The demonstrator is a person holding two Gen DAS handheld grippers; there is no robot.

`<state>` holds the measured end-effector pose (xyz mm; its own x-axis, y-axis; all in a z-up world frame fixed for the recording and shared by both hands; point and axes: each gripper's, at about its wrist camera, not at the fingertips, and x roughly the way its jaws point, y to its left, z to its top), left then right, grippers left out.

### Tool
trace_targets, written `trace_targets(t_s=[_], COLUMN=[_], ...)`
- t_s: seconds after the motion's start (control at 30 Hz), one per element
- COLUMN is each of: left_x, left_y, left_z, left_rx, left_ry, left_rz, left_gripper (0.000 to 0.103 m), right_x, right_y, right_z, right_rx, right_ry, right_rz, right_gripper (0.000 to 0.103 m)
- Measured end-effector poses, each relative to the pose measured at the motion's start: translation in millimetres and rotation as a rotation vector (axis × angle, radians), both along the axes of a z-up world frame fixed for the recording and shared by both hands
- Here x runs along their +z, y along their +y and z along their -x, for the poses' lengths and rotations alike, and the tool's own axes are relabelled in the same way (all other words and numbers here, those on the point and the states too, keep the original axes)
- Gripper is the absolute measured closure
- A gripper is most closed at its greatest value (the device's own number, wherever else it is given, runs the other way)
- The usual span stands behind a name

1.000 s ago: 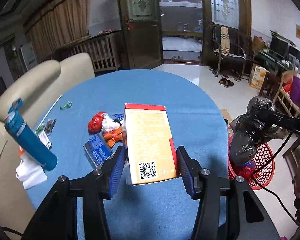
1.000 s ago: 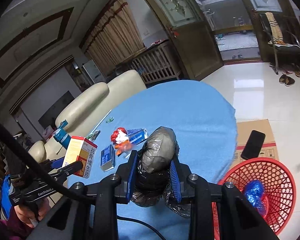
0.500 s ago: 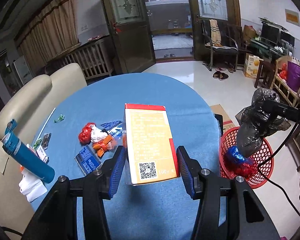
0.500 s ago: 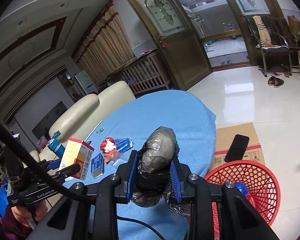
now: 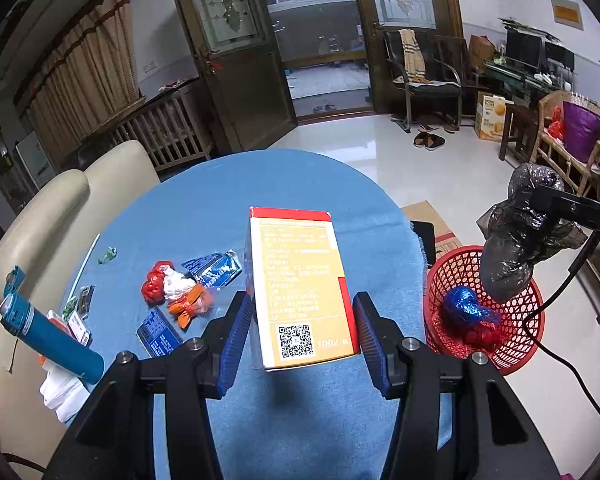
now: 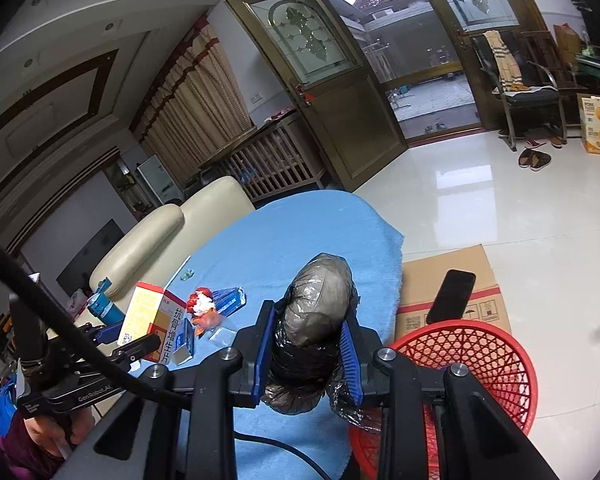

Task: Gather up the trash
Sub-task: 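Carry the black bag and the red-white box over the red wastebasket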

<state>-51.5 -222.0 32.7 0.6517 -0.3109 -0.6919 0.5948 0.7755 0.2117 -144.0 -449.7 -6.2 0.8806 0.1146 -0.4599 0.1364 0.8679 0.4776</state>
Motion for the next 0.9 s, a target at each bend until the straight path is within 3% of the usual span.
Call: trace_targets(t_s=[0.9], left_x=[-5.6], left_y=[-56.4], left_z=[15.8], left_rx=[-0.112], left_ry=[-0.011], left_rz=[-0.056], left_gripper=[0.049], right_x=[2.0], right_y=[-31.8], right_z=[24.6], right_rx=[-0.105], right_ry=[0.006], right_rz=[0.016], right_gripper=[0.07])
